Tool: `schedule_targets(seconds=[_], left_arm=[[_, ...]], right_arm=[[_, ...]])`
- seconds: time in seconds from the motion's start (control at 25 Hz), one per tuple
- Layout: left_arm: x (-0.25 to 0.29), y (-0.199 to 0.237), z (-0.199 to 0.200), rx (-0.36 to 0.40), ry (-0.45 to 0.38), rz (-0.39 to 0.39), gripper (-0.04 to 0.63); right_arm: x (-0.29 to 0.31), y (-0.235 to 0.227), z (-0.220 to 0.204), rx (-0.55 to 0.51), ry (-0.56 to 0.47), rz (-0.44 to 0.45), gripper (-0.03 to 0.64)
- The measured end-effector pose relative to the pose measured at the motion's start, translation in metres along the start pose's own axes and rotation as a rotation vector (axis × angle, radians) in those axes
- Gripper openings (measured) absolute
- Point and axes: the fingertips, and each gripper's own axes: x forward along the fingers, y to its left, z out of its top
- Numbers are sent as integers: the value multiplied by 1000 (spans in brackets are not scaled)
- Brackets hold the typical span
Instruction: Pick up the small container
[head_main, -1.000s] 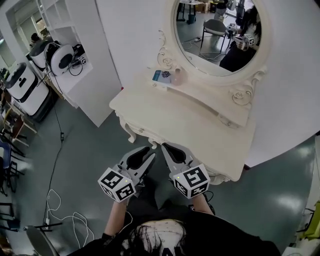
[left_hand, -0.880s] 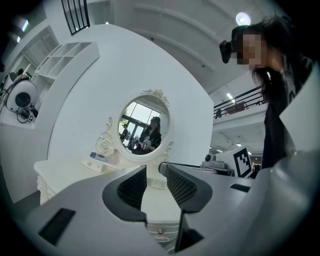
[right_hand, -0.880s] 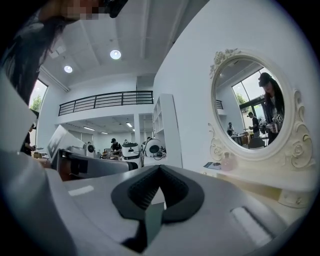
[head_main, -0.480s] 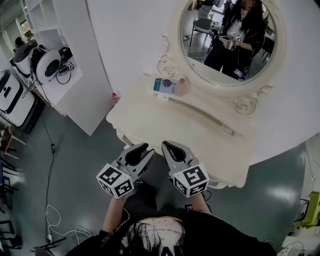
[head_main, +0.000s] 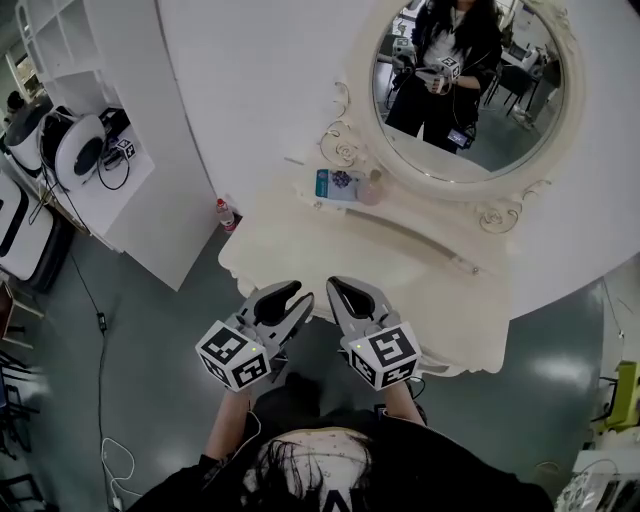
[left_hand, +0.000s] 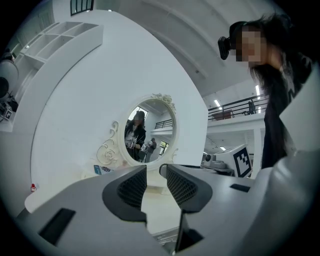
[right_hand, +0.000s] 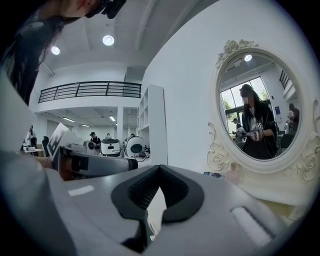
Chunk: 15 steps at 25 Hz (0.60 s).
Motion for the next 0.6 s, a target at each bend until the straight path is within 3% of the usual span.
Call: schedule_targets(seconds=[0.6], left_arm=[[15, 32, -13, -8, 98, -123, 118]], right_arm=[[21, -23, -15, 32, 35, -151, 9]])
